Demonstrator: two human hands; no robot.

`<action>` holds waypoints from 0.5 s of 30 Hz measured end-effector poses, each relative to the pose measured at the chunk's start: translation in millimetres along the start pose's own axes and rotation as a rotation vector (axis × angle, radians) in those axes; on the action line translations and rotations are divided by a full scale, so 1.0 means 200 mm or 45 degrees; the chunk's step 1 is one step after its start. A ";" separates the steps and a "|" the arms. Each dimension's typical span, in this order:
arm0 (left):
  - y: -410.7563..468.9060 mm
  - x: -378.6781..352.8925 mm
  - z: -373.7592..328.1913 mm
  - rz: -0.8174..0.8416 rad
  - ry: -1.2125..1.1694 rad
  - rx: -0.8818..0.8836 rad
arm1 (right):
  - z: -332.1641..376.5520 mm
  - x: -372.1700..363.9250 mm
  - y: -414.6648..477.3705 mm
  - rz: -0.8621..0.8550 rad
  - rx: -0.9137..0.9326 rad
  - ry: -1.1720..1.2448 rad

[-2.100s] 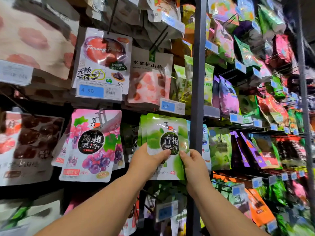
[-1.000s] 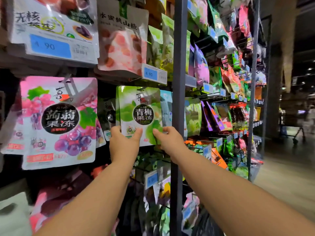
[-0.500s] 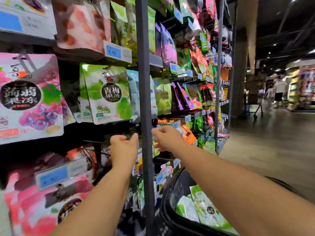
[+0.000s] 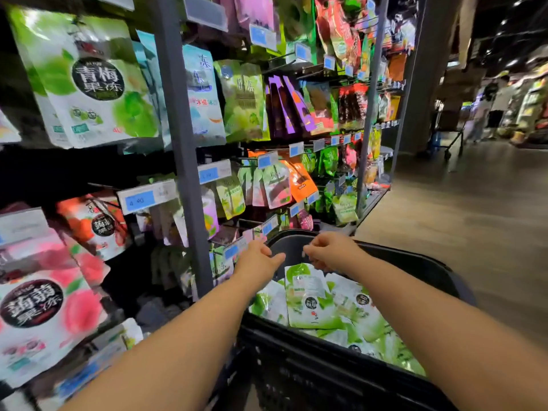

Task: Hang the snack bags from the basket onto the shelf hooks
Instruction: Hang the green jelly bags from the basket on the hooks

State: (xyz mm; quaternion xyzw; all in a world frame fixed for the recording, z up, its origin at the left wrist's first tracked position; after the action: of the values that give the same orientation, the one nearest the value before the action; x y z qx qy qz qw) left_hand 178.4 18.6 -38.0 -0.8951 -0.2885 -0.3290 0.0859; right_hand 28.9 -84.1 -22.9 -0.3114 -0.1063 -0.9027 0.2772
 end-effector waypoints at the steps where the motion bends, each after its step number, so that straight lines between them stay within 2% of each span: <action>1: 0.02 -0.07 0.02 0.025 0.019 0.010 | -0.07 0.01 0.01 0.015 -0.020 -0.016; 9: 0.18 -0.37 0.13 0.113 0.304 -0.028 | -0.51 -0.11 0.17 0.186 -0.135 -0.194; 15: 0.23 -0.47 0.28 0.297 0.602 -0.049 | -0.71 -0.26 0.30 0.359 -0.111 -0.401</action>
State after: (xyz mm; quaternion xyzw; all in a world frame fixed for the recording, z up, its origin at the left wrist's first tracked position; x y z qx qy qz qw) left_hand 176.7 -44.0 -139.9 -0.8220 -0.1488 -0.5223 0.1712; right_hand 25.5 -162.8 -166.1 -0.4720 -0.0645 -0.7989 0.3671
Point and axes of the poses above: each hand's wrist, its own y-axis towards the middle knuckle, its own x-axis out of the back of the hand, z = x × y, the point moved 8 cm from there along y, towards the middle knuckle, and after that the axes turned 4 degrees about y, right-handed, at the moved point
